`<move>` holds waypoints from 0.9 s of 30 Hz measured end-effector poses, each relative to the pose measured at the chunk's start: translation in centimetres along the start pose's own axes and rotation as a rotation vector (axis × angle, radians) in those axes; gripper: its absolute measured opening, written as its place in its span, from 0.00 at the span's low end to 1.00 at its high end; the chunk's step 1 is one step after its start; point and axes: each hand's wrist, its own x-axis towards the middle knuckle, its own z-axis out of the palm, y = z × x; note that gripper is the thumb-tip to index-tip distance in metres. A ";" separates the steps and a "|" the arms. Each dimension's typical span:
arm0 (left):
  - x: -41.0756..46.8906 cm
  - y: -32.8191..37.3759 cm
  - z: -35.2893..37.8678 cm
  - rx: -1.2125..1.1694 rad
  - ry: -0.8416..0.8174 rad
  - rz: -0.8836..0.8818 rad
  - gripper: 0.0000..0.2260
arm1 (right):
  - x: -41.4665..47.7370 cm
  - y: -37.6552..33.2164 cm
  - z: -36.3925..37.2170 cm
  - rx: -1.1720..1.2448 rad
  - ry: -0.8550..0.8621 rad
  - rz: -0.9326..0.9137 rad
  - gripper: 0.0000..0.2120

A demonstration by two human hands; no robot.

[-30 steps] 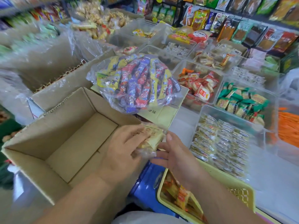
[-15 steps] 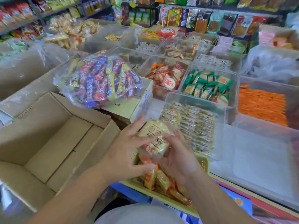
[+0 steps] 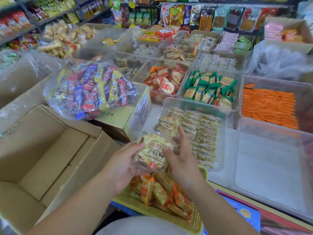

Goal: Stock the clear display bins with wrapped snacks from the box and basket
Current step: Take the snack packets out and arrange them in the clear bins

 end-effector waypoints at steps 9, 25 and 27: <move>4.0 0.0 0.5 -0.016 -0.003 0.054 0.28 | 2.1 1.8 -0.6 -0.720 -0.060 -0.420 0.35; 8.6 1.7 -3.0 -0.210 0.096 0.004 0.11 | 16.1 0.8 -5.3 -0.700 0.130 -0.125 0.17; 8.7 1.8 -3.4 -0.223 0.088 0.012 0.11 | 19.1 1.4 -5.4 -0.811 0.089 -0.002 0.17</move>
